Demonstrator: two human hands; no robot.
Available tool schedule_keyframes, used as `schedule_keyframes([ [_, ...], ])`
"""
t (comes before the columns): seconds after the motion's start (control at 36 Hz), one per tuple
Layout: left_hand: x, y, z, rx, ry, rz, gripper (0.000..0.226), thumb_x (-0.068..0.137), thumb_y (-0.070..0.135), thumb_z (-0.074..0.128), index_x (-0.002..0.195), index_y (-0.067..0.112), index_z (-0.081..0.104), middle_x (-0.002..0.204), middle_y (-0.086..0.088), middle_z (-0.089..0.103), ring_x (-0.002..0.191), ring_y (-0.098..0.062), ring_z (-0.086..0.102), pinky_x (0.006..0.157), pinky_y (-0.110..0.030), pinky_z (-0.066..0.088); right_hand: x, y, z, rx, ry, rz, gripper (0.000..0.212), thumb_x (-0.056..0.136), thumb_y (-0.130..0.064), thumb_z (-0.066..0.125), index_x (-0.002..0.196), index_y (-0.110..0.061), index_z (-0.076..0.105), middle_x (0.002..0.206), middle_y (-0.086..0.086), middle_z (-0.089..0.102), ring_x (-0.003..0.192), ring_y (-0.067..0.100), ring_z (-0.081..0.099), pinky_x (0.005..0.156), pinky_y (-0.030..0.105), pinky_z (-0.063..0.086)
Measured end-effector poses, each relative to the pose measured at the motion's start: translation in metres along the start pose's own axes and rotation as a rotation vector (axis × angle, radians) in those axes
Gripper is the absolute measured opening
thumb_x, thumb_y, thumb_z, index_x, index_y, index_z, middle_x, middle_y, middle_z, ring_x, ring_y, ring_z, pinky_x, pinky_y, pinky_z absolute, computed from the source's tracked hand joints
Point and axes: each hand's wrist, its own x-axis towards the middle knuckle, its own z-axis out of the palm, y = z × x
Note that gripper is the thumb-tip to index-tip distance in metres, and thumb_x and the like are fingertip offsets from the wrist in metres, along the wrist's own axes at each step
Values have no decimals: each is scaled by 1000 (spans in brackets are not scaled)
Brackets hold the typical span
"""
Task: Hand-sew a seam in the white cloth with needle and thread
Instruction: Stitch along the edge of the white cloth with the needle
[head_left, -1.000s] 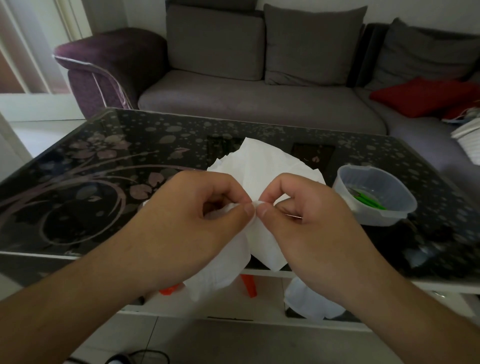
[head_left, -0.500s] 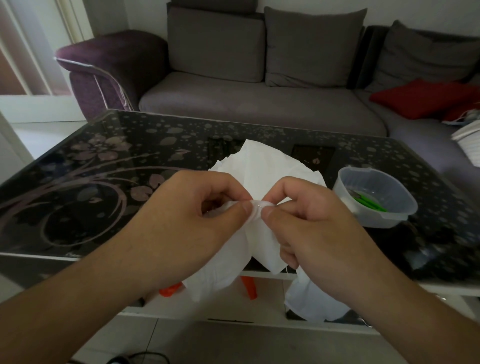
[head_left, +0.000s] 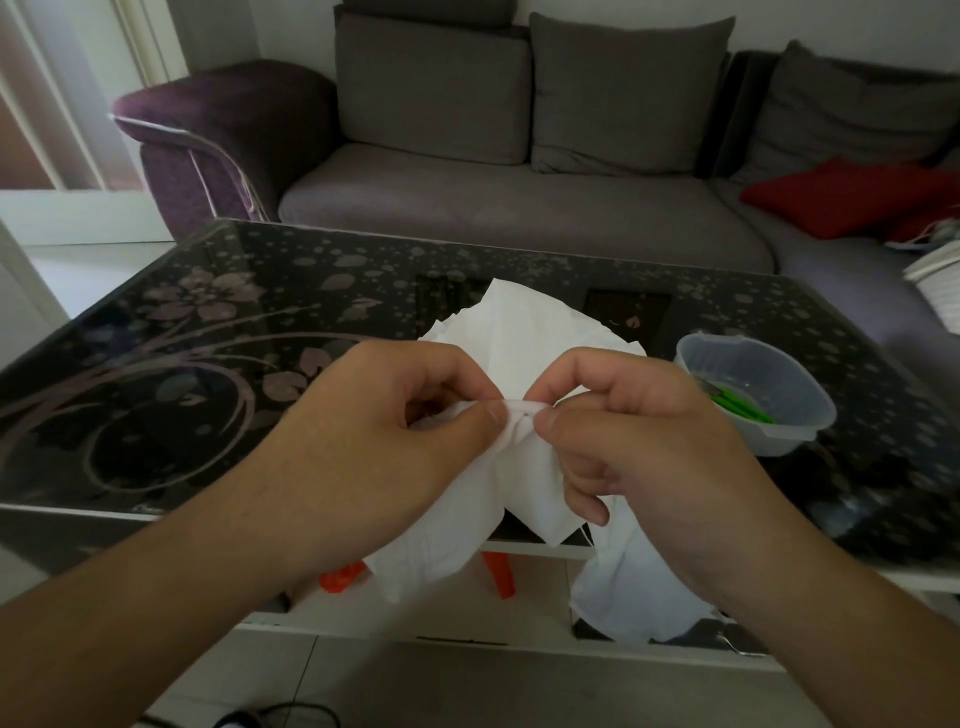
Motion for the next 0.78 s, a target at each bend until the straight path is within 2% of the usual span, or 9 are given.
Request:
schedule_keyframes([
  [0.08,-1,1,-1,8,-3,-2,15,89,39,62,89,34,75,86,17,74,85,-3,71,73,-19,51,2,1,-3,45,-31,-3,13,95,7,55,89,5,66,52,7,32,47,16,28,46,32,35],
  [0.28,-1,3,-2,2,-22,2,15,90,39,61,86,34,75,84,15,74,82,-7,70,71,-24,51,3,4,-4,129,-121,-11,10,94,7,56,88,7,63,52,5,31,47,16,27,46,32,32],
  [0.33,-1,3,-2,-3,-31,-1,16,89,40,61,86,35,75,85,16,74,83,-6,70,73,-24,52,4,4,-5,161,-153,-21,7,89,1,60,87,7,63,52,4,30,47,16,26,46,30,33],
  [0.42,-1,3,-3,-31,-46,-4,15,92,36,62,86,33,75,84,13,74,81,-7,70,73,-25,51,5,5,-7,216,-182,-10,15,83,-6,59,87,8,61,52,4,28,46,16,24,44,28,33],
  [0.58,-2,3,-3,-71,-72,-9,15,93,36,62,86,33,75,84,12,75,79,-7,70,72,-26,50,5,9,-5,331,-217,0,8,83,-5,57,82,-3,65,52,1,25,46,15,20,44,28,28],
  [0.78,-1,2,-3,-131,-70,-26,17,91,39,62,84,32,76,82,10,76,76,-6,70,69,-20,49,7,12,-4,427,-285,-4,7,87,-6,55,86,-2,61,55,1,23,47,15,21,46,27,31],
])
